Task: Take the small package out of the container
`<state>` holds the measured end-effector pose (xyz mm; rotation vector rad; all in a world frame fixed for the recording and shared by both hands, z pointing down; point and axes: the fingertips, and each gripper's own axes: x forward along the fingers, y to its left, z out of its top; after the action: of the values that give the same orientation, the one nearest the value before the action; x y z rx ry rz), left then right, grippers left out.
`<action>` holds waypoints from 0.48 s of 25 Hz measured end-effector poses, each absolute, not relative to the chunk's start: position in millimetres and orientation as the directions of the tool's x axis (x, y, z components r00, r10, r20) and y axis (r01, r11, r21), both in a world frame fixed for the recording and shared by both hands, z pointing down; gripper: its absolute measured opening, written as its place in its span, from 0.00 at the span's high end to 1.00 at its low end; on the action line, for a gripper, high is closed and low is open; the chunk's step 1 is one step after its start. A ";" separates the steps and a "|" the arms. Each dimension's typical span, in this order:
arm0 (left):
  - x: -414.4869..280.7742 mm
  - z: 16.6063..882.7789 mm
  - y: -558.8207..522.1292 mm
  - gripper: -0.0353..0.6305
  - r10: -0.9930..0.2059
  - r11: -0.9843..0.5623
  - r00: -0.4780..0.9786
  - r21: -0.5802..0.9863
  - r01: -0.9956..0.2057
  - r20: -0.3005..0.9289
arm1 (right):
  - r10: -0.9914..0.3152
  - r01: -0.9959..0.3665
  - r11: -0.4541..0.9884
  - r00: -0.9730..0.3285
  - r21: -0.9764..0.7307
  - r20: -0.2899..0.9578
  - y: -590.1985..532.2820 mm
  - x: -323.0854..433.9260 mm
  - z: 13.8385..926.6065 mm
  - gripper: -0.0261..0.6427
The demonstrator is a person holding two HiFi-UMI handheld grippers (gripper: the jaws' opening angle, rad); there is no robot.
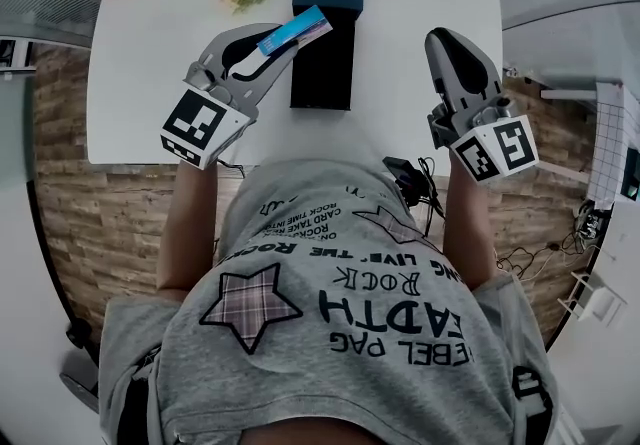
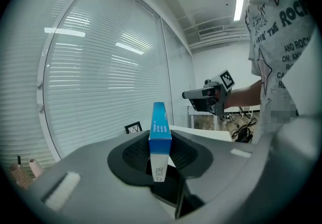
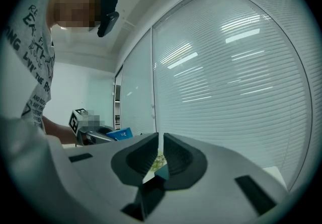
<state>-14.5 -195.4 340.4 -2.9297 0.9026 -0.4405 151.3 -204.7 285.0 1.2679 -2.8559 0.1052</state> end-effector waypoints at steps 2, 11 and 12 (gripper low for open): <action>-20.0 334.3 -197.3 0.80 -0.580 -0.814 0.776 -0.134 -0.566 0.246 | -0.743 -0.744 0.666 -0.668 -0.052 0.040 -204.4 151.1 284.9 0.91; -42.5 315.2 -200.4 0.80 -0.639 -0.769 0.742 -0.159 -0.619 0.203 | -0.764 -0.764 0.644 -0.645 -0.030 0.024 -205.9 151.7 278.1 0.91; -45.0 313.9 -200.5 0.80 -0.646 -0.763 0.736 -0.162 -0.626 0.203 | -0.769 -0.770 0.638 -0.638 -0.026 0.030 -206.7 152.0 278.3 0.91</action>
<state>-45.0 -200.5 313.9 -2.8487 1.0459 -0.3805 152.0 -206.7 278.3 1.3293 -2.8280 0.0560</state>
